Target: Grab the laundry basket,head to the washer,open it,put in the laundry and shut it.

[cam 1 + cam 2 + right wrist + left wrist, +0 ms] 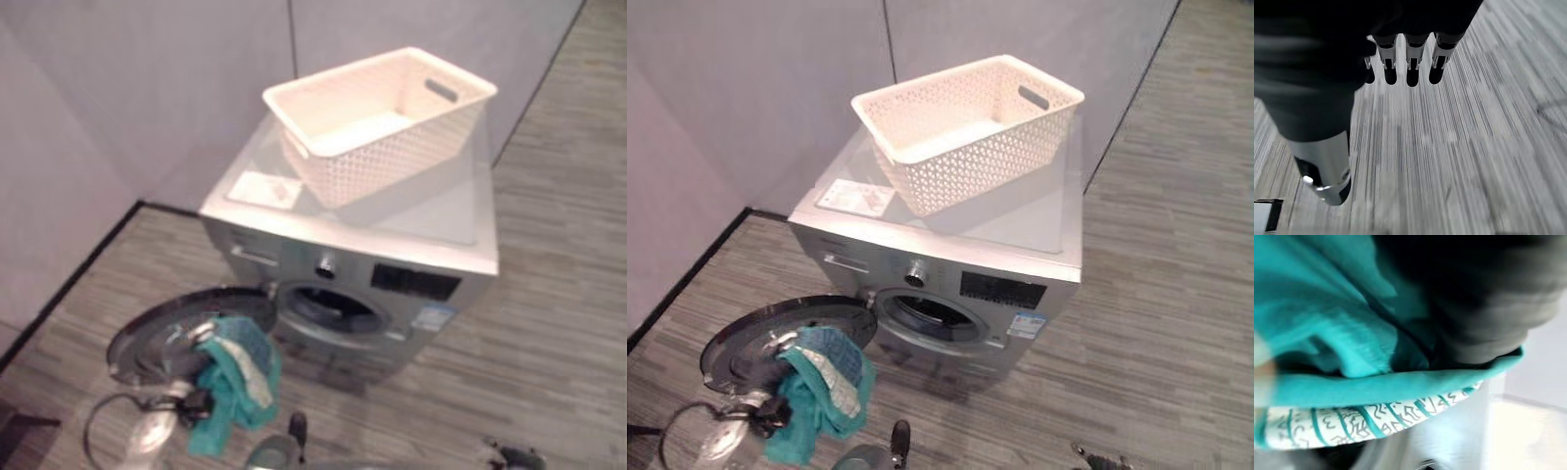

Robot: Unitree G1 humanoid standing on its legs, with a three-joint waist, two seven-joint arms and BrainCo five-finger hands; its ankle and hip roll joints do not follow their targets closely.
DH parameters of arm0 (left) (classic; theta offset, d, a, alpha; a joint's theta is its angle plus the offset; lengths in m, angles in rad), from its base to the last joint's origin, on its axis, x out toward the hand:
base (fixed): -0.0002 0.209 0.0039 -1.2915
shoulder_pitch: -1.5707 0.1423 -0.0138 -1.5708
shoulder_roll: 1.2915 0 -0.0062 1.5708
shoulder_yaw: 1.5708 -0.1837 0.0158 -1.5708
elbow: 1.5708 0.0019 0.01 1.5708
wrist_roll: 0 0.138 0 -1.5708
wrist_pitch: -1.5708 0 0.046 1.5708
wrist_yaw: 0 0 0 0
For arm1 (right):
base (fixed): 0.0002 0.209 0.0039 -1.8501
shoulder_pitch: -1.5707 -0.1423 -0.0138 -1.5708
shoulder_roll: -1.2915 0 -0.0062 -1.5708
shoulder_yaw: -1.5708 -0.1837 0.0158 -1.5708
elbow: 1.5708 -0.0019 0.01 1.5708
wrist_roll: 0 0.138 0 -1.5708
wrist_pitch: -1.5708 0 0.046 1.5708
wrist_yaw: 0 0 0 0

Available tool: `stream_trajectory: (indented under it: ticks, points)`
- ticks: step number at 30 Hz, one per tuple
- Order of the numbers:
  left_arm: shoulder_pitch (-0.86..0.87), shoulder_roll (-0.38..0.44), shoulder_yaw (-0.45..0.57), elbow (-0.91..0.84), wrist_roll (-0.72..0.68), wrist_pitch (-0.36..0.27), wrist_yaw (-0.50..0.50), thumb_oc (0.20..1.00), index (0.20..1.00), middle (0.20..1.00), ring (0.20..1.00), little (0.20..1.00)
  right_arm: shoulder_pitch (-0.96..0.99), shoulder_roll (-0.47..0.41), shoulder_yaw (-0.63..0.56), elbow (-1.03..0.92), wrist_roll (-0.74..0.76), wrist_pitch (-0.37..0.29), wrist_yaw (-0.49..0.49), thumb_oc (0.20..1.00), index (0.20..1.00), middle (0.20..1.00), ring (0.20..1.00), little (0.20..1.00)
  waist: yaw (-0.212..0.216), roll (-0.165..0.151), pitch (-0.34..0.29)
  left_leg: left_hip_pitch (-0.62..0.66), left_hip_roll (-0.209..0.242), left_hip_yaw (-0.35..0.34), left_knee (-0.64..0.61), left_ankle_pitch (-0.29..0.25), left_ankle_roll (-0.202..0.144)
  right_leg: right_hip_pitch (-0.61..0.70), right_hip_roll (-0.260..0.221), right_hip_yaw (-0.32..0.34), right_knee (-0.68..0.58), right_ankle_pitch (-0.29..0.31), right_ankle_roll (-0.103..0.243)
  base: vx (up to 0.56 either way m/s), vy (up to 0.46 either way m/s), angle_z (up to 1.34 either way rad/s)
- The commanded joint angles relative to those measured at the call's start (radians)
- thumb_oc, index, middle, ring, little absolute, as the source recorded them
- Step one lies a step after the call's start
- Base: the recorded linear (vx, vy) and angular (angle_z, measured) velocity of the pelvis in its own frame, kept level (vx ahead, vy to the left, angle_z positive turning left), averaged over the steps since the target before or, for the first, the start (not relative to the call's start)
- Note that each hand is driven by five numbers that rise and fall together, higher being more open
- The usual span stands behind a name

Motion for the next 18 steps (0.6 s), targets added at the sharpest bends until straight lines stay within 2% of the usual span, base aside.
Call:
stream_trajectory:
  ticks: [1, 3, 9, 14, 18]
  points:
    - [-0.009, 0.002, 0.023, -0.009, 0.018, -0.053, -0.029, 0.200, 0.200, 0.200, 0.200, 0.200, 0.028, -0.050, 0.013, -0.002, 0.019, -0.018, -0.004, 1.000, 1.000, 1.000, 1.000, 1.000, -0.018, 0.008, -0.040, -0.142, 0.029, 0.061, -0.027, 0.144, 0.012, 0.052, 0.015, 0.028, 0.010, -0.095, 0.010, 0.02, 0.005, -0.17]
    - [-0.020, -0.005, 0.014, 0.017, 0.016, -0.051, -0.030, 0.200, 0.200, 0.200, 0.200, 0.200, 0.027, -0.049, 0.011, 0.000, 0.023, -0.013, -0.002, 1.000, 1.000, 1.000, 1.000, 1.000, -0.020, 0.013, -0.035, -0.151, 0.023, 0.062, -0.022, 0.140, 0.015, 0.047, 0.008, 0.028, 0.012, -0.097, 0.013, 0.03, 0.022, -0.06]
    - [-0.083, -0.046, -0.056, 0.119, 0.008, -0.044, -0.025, 0.200, 0.200, 0.200, 0.200, 0.200, -0.020, -0.060, 0.003, 0.023, 0.065, -0.008, -0.012, 1.000, 1.000, 1.000, 1.000, 1.000, -0.028, 0.058, -0.011, -0.193, -0.014, 0.071, -0.021, 0.130, 0.027, 0.000, -0.026, 0.020, 0.034, -0.105, 0.017, 0.03, 0.071, 0.05]
    - [-0.169, -0.081, -0.115, 0.178, -0.025, -0.055, 0.016, 0.200, 0.200, 0.200, 0.200, 0.200, -0.078, -0.050, 0.058, 0.018, 0.070, -0.008, -0.029, 1.000, 1.000, 1.000, 1.000, 1.000, -0.038, 0.068, 0.021, -0.235, -0.025, 0.082, -0.018, 0.121, 0.035, -0.048, -0.042, 0.032, 0.044, -0.101, 0.021, -0.02, 0.068, -0.06]
    - [-0.233, -0.098, -0.133, 0.195, -0.043, -0.072, 0.049, 0.200, 0.200, 0.200, 0.200, 0.200, -0.090, -0.041, 0.078, -0.003, 0.079, -0.012, -0.034, 1.000, 1.000, 1.000, 1.000, 1.000, -0.047, 0.055, 0.043, -0.276, -0.037, 0.089, -0.002, 0.110, 0.042, -0.079, -0.052, 0.042, 0.052, -0.099, 0.021, 0.00, 0.044, -0.05]
